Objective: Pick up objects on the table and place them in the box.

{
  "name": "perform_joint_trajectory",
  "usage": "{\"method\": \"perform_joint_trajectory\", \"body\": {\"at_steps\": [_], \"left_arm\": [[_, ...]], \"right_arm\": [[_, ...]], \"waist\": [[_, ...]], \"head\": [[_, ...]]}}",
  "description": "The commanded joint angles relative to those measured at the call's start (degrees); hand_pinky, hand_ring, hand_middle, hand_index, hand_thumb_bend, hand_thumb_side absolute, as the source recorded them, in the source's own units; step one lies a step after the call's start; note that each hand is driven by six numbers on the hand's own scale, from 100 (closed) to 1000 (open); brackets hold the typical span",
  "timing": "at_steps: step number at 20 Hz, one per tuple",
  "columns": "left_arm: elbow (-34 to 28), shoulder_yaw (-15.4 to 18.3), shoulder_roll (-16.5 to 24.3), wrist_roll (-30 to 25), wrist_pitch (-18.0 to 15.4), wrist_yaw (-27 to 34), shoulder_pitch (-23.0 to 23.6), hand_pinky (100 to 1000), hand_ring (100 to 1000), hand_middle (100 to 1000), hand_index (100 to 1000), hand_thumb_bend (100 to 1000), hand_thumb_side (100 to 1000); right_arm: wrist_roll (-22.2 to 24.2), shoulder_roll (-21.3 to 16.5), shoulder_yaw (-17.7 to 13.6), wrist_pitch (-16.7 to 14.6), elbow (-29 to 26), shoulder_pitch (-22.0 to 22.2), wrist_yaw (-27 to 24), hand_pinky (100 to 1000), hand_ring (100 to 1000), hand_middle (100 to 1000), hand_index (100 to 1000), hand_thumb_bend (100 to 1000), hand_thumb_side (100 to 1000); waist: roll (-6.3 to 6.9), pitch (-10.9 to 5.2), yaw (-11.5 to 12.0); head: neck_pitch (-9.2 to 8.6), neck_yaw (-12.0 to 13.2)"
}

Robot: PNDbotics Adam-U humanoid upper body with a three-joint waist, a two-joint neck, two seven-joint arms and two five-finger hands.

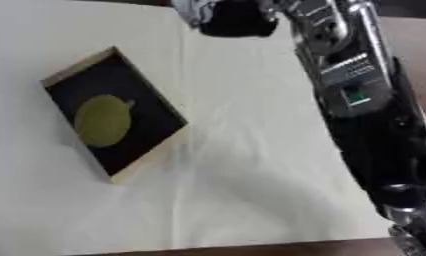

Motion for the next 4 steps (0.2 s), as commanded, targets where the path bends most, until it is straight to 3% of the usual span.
{"method": "perform_joint_trajectory", "body": {"at_steps": [1, 4], "left_arm": [[-1.2, 0.7, 1.8, 0.3, -0.1, 0.0, 0.2, 700, 660, 708, 766, 100, 599], [-1.2, 0.8, 1.5, 0.3, 0.1, -0.3, 0.5, 700, 660, 708, 766, 100, 599]], "right_arm": [[-4.6, -5.3, -4.0, 0.2, -2.4, 0.9, -6.1, 854, 802, 708, 811, 100, 100], [-9.7, -9.7, -7.4, -1.3, -2.5, 4.2, -10.1, 853, 792, 698, 798, 100, 100]], "waist": [[0.45, -1.45, -0.3], [0.48, -1.56, -0.8]], "head": [[-0.03, 1.1], [-0.29, 1.5]]}}
